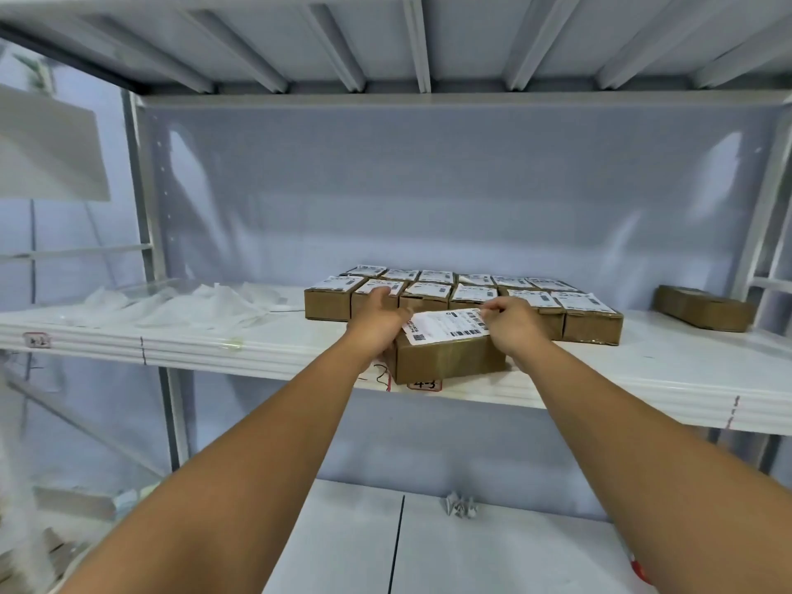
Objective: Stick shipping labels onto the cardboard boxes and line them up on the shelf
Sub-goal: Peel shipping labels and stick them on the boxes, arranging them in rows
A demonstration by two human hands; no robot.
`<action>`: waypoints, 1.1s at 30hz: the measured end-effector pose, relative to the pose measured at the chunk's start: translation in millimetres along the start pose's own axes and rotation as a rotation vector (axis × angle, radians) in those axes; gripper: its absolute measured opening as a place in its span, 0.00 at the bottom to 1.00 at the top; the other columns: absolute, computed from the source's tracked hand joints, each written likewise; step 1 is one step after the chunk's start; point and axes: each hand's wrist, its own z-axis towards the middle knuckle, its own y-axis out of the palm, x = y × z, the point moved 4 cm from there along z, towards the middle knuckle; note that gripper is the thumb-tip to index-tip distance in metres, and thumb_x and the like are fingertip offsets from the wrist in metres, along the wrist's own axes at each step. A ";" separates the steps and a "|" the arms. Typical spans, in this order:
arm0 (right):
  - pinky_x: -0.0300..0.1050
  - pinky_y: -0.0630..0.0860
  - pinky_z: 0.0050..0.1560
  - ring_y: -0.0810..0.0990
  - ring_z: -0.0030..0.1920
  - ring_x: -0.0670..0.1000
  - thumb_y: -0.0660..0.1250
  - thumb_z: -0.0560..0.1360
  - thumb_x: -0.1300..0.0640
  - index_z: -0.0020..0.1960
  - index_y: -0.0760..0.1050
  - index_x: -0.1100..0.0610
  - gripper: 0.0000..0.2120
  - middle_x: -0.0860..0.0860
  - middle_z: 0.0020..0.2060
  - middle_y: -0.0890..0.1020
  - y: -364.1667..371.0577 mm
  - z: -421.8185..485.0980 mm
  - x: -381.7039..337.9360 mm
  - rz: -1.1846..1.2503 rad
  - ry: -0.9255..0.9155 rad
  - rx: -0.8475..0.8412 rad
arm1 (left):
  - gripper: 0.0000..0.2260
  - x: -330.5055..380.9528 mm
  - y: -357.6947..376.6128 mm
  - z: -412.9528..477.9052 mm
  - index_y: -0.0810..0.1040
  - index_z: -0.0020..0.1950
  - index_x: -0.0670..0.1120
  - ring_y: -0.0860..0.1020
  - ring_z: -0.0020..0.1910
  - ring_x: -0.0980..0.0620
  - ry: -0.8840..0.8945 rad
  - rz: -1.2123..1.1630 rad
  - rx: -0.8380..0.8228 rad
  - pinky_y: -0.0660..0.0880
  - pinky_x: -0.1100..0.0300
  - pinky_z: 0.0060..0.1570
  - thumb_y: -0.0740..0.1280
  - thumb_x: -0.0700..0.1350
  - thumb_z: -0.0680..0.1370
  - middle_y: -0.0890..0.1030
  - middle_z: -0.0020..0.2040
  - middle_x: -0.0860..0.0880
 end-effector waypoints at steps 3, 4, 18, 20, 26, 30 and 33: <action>0.47 0.71 0.53 0.76 0.54 0.57 0.59 0.81 0.51 0.55 0.78 0.59 0.14 0.57 0.56 0.80 4.2 -4.1 2.9 0.030 0.002 0.021 | 0.15 -7.2 3.8 -6.2 0.70 0.66 0.47 0.73 0.42 0.55 -0.103 -0.011 -0.152 0.68 0.65 0.36 0.61 0.47 0.80 0.75 0.53 0.49; 0.48 0.71 0.53 0.75 0.51 0.58 0.58 0.81 0.49 0.55 0.78 0.59 0.16 0.58 0.54 0.80 6.2 -5.9 4.4 0.028 0.013 0.033 | 0.11 -9.4 4.2 -5.8 0.74 0.60 0.47 0.73 0.40 0.55 -0.082 0.053 -0.150 0.68 0.63 0.37 0.61 0.49 0.80 0.77 0.51 0.48; 0.44 0.73 0.45 0.78 0.47 0.52 0.64 0.77 0.58 0.52 0.74 0.52 0.04 0.52 0.52 0.80 7.6 -14.7 -20.7 0.650 0.069 0.291 | 0.08 -14.6 12.3 -42.7 0.74 0.56 0.51 0.80 0.42 0.50 -0.321 -0.468 -0.324 0.78 0.48 0.46 0.58 0.50 0.82 0.81 0.47 0.49; 0.45 0.75 0.46 0.79 0.47 0.52 0.65 0.76 0.56 0.49 0.74 0.51 0.02 0.53 0.52 0.81 7.3 -16.4 -20.3 0.745 0.087 0.244 | 0.08 -11.8 10.3 -39.6 0.74 0.56 0.50 0.80 0.43 0.49 -0.315 -0.570 -0.270 0.78 0.47 0.46 0.60 0.50 0.81 0.82 0.50 0.48; 0.44 0.75 0.46 0.81 0.52 0.49 0.67 0.76 0.52 0.64 0.71 0.45 0.17 0.48 0.54 0.82 7.7 -30.8 -23.1 0.727 -0.020 -0.240 | 0.13 9.9 21.1 -25.4 0.74 0.61 0.47 0.81 0.42 0.49 -0.214 -0.599 0.004 0.77 0.56 0.39 0.63 0.50 0.79 0.83 0.51 0.47; 0.53 0.74 0.61 0.79 0.57 0.51 0.69 0.74 0.62 0.73 0.62 0.42 0.33 0.47 0.58 0.80 -7.0 -26.7 -5.9 0.693 -0.053 -0.402 | 0.13 21.9 36.4 -19.3 0.74 0.62 0.48 0.81 0.44 0.48 -0.137 -0.653 0.057 0.75 0.58 0.36 0.64 0.50 0.79 0.83 0.53 0.48; 0.51 0.77 0.56 0.81 0.55 0.53 0.69 0.74 0.61 0.71 0.66 0.44 0.29 0.49 0.56 0.81 -32.8 -16.8 10.2 0.778 -0.089 -0.279 | 0.15 37.7 61.2 -14.8 0.74 0.65 0.48 0.81 0.46 0.50 -0.024 -0.692 -0.043 0.76 0.60 0.36 0.65 0.48 0.79 0.82 0.57 0.46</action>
